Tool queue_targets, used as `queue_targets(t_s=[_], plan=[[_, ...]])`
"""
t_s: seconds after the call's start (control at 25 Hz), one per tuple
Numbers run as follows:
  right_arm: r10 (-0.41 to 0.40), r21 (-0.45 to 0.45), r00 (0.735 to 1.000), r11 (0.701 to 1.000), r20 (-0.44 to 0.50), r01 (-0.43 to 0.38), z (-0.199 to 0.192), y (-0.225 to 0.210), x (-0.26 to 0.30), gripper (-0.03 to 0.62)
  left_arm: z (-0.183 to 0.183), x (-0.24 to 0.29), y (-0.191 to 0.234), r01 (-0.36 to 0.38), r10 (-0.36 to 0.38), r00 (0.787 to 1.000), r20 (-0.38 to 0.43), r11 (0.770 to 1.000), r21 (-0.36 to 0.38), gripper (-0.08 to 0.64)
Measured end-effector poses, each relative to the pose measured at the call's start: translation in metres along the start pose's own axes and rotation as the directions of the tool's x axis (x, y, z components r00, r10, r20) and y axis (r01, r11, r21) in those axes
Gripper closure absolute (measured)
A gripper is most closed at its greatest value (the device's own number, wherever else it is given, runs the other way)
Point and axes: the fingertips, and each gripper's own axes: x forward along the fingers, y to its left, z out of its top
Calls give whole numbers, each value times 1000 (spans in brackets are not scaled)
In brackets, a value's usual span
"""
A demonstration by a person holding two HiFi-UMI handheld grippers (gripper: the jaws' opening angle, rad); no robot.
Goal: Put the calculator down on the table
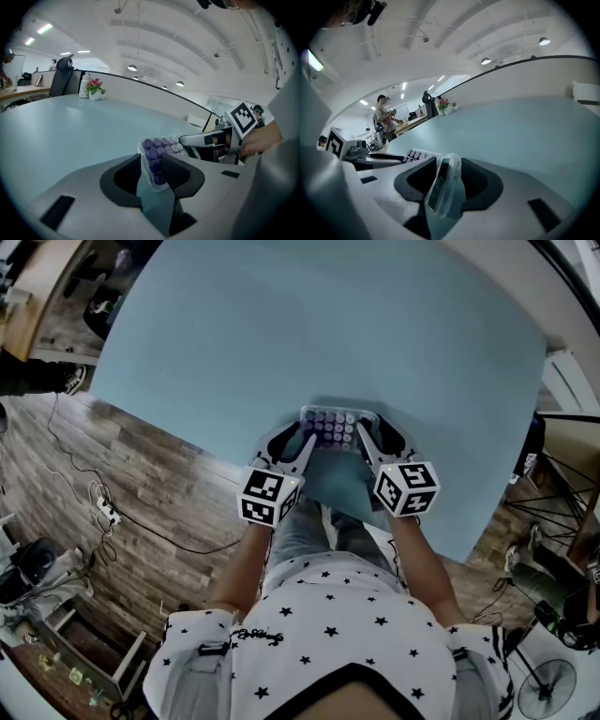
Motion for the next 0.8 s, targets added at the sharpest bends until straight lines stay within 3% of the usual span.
queue_targets(t_s=[0.8], plan=[[-67,-100,996,993,-51,61,-6,-7,9,417,4,8,2,-39,39,999,-12,998,47,423]])
